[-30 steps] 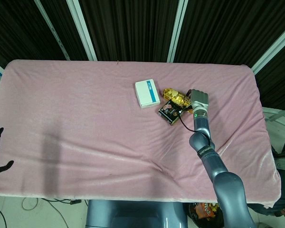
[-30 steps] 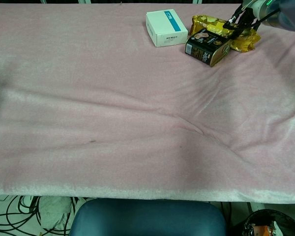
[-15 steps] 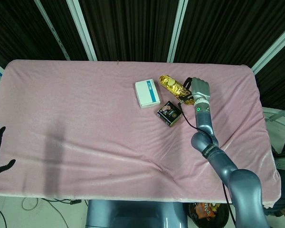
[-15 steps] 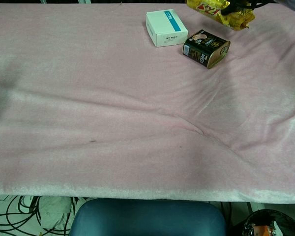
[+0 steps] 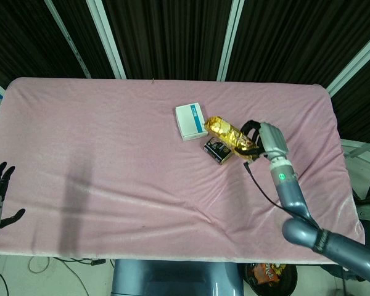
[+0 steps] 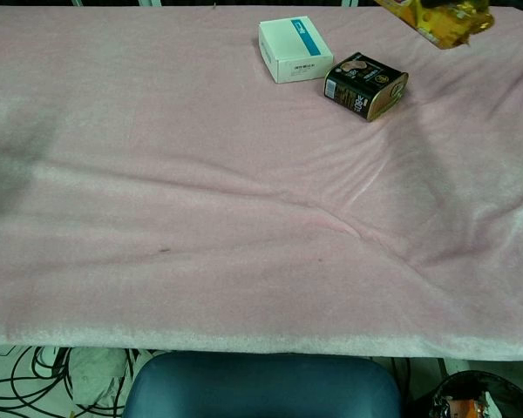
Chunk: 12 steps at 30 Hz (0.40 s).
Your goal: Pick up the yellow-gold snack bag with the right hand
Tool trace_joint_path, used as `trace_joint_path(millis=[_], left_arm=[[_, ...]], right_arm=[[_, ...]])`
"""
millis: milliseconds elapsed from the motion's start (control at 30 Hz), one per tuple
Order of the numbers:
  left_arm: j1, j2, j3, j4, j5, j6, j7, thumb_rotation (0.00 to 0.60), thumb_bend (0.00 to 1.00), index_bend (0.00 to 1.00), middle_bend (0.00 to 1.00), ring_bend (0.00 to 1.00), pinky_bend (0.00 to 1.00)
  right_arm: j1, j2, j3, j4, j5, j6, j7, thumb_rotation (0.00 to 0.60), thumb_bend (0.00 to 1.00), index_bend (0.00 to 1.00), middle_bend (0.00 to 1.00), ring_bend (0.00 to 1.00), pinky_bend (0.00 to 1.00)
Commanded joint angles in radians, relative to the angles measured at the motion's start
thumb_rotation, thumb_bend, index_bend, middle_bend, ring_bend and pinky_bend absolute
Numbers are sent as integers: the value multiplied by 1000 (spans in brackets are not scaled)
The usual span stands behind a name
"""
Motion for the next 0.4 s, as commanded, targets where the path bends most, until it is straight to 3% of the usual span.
trace_joint_path(millis=[33,267,400], left_arm=[[3,6,5,2,14,9,-15,600,0,0,0,0,0],[7,15,7,-3,25,19,-41,600,0,0,0,0,0],[10,17,6,-5,26,24,-53,600,0,0,0,0,0]], right_arm=[[-301,275,-153,-394,-246,209,136,600,296,651,665,665,628],[-371,317,-230,-471,-408,277,188,600,296,651,664,664,628],[-371,319,-239,-478,-438,286,194,600,296,651,664,664,628]])
